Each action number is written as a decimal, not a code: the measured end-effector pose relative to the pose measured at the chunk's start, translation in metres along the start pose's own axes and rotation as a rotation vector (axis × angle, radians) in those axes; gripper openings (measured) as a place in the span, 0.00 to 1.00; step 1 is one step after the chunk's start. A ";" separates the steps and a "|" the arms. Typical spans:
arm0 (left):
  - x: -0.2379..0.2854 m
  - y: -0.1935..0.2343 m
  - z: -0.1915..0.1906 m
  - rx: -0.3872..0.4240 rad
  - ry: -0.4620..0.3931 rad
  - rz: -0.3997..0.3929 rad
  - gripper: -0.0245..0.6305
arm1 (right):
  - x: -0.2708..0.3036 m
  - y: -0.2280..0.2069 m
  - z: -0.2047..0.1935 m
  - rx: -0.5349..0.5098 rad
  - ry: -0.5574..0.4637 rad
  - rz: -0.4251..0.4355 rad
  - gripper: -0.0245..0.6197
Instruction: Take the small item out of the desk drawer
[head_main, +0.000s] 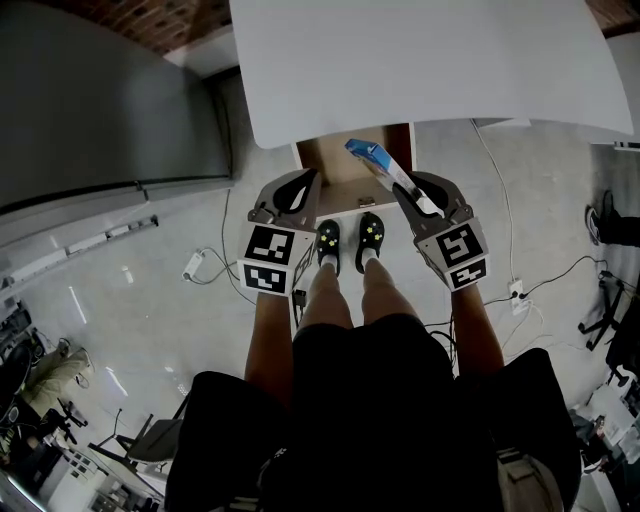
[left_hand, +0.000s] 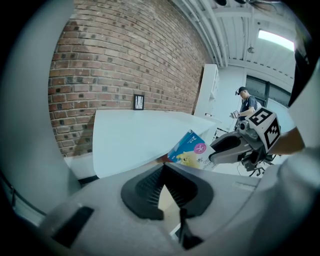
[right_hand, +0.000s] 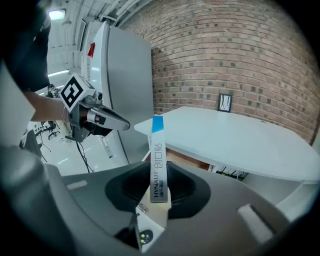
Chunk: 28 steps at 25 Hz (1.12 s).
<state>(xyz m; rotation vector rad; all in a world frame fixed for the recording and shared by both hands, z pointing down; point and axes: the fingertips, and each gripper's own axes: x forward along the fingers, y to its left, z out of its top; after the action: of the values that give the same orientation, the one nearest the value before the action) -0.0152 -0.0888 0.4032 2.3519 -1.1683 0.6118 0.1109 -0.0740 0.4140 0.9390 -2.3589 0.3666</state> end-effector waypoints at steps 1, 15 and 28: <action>-0.002 -0.001 0.002 0.000 -0.003 -0.001 0.04 | -0.002 0.000 0.003 0.001 -0.006 -0.001 0.20; -0.018 -0.005 0.036 0.009 -0.047 0.000 0.04 | -0.028 -0.006 0.040 0.055 -0.087 -0.018 0.20; -0.029 -0.006 0.070 0.032 -0.094 -0.004 0.04 | -0.048 -0.012 0.079 0.118 -0.172 -0.021 0.20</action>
<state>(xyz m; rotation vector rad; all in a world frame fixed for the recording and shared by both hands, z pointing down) -0.0130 -0.1074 0.3298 2.4326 -1.2016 0.5278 0.1157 -0.0908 0.3225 1.0886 -2.5026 0.4362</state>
